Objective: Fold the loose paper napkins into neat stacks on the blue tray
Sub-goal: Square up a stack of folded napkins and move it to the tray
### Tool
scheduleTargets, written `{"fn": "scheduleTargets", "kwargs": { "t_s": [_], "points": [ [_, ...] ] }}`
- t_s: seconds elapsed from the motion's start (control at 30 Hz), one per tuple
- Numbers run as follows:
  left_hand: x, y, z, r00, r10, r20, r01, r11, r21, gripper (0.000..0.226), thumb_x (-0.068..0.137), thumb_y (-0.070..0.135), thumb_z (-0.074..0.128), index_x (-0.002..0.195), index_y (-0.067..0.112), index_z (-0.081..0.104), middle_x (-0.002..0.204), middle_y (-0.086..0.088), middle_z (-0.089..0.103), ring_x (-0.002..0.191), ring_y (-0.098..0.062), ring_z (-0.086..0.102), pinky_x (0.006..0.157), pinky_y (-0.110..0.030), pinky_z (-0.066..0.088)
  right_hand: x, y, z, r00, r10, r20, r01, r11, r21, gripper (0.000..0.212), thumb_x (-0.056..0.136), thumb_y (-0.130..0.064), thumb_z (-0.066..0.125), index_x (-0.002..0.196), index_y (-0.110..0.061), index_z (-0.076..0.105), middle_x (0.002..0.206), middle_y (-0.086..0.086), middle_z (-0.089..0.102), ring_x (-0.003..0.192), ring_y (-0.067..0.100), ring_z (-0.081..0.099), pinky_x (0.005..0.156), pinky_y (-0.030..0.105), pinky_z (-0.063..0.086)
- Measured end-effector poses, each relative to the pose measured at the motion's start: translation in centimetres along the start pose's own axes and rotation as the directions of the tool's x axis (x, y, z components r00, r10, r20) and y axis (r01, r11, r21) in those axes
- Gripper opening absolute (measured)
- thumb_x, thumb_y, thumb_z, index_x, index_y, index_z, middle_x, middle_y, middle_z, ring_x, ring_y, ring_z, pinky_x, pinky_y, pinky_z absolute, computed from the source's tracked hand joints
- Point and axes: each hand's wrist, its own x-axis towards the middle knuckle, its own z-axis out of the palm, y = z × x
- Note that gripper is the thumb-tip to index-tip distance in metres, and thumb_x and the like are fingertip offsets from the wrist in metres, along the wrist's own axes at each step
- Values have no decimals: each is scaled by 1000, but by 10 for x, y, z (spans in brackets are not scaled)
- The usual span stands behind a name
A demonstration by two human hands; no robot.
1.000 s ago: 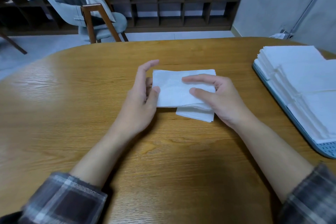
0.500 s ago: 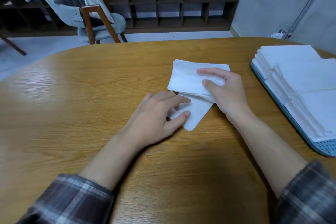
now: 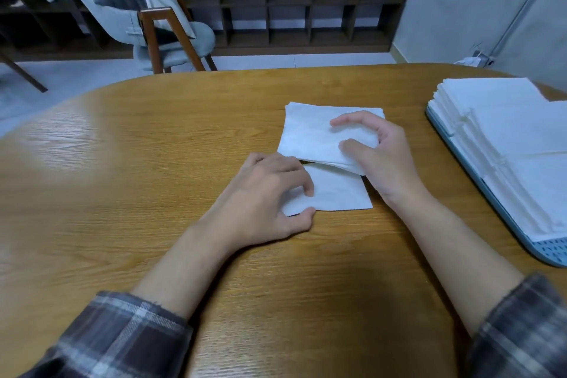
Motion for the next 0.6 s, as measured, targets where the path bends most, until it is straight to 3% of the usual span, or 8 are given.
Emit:
{"fn": "scheduleTargets", "kwargs": {
  "t_s": [0.17, 0.27, 0.4, 0.5, 0.6],
  "points": [
    [0, 1, 0, 1000, 4, 2, -4, 997, -80, 19, 87, 30, 64, 104, 26, 72, 92, 9, 71, 90, -19, 66, 79, -42, 55, 0, 2, -1, 999, -15, 44, 15, 1000, 6, 31, 86, 7, 66, 99, -19, 78, 106, -20, 75, 106, -5, 63, 94, 16, 44],
    [0, -2, -1, 999, -53, 8, 53, 989, -136, 25, 88, 23, 60, 109, 31, 70, 93, 8, 72, 88, -17, 67, 79, -41, 55, -1, 0, 0, 998, 0, 60, -1, 1000, 14, 32, 88, 5, 67, 104, -20, 79, 110, -22, 76, 112, -9, 63, 99, 10, 43],
    [-2, -2, -6, 991, -126, -36, 113, 962, -248, 13, 98, 21, 70, 107, 27, 78, 93, 14, 78, 75, 5, 61, 73, -14, 42, 0, -1, 0, 995, 31, 96, -33, 999, 27, 33, 92, 1, 65, 109, -22, 80, 116, -22, 76, 117, -11, 61, 98, 4, 40],
    [-3, -7, -12, 978, -205, -32, 183, 925, -332, 13, 104, 28, 68, 106, 26, 81, 97, 22, 78, 86, 4, 68, 78, -16, 45, 0, -3, 3, 993, 18, 117, -24, 998, 53, 18, 100, -13, 66, 108, -21, 81, 115, -17, 77, 118, -8, 62, 99, 6, 39],
    [-3, -9, -15, 964, -266, -18, 238, 889, -391, 15, 105, 29, 65, 104, 28, 80, 99, 28, 76, 93, 1, 69, 77, -17, 45, -2, -5, 5, 990, 10, 138, -23, 995, 94, 24, 107, -28, 59, 104, -19, 81, 114, -16, 78, 120, -4, 63, 104, 15, 38]
  ]
}}
